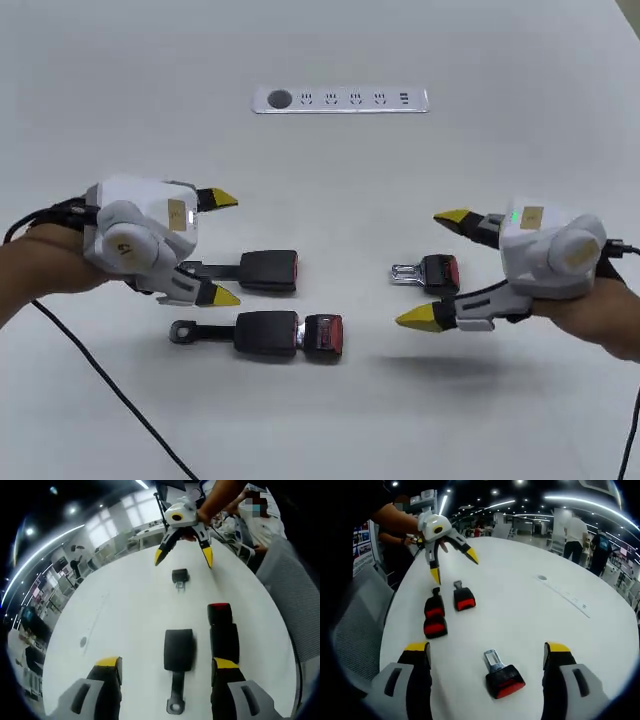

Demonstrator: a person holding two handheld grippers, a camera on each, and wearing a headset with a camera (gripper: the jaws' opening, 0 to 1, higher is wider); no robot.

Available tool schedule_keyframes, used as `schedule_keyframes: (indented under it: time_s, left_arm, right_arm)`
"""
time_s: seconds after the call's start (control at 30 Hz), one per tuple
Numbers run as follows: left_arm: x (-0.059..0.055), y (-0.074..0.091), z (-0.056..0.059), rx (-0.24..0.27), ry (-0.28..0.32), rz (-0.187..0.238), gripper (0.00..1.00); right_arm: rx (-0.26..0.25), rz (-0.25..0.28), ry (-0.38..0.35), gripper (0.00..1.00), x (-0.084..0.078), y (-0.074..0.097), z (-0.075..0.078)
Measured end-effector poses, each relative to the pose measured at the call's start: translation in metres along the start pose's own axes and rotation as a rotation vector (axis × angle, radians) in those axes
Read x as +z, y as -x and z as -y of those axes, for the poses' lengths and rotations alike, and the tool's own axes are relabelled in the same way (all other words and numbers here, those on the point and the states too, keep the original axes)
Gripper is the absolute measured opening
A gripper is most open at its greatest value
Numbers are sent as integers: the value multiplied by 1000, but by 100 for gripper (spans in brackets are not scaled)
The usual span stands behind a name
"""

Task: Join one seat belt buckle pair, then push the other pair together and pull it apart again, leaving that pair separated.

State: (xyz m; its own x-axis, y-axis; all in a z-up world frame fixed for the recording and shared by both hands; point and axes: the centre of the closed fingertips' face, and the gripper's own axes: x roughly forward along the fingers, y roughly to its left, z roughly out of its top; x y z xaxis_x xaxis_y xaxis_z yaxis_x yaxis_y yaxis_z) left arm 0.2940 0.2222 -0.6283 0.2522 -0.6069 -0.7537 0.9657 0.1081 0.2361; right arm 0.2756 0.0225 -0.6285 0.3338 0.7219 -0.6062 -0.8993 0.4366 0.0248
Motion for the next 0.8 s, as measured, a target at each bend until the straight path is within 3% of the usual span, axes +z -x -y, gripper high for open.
schedule_keyframes:
  time_s: [0.1, 0.27, 0.33, 0.37, 0.43, 0.5, 0.57, 0.63, 0.67, 0.7, 0.8]
  left_arm:
    - [1, -6, -7, -11, 30, 10, 76]
    - [-8, -20, -8, -52, 59, 9, 75]
    - [-11, -26, -3, -90, 104, -1, 75]
    - [-14, -30, -4, -89, 98, 1, 75]
    - [-17, -35, 1, -117, 121, -1, 74]
    - [-19, -39, 4, -138, 146, -7, 72]
    - [-15, -41, 11, -165, 140, 11, 72]
    - [-21, -47, 13, -172, 162, -3, 71]
    - [-23, -49, 15, -182, 168, -7, 71]
    - [-24, -51, 17, -190, 167, -4, 70]
    - [-29, -54, 22, -216, 170, -15, 68]
  right_arm:
    - [13, -1, -28, 97, -4, -1, 8]
    - [47, -56, -59, 94, -23, -4, 13]
    - [57, -81, -50, 92, -32, -5, 15]
    - [66, -88, -58, 92, -36, -5, 16]
    - [69, -103, -70, 90, -53, -7, 28]
    - [76, -109, -75, 90, -54, -7, 26]
    - [120, -124, -103, 88, -63, -10, 24]
    - [125, -161, -71, 87, -70, -10, 22]
    - [120, -150, -102, 85, -71, -10, 22]
    - [128, -118, -77, 85, -66, -12, 26]
    - [137, -135, -48, 83, -65, -9, 22]
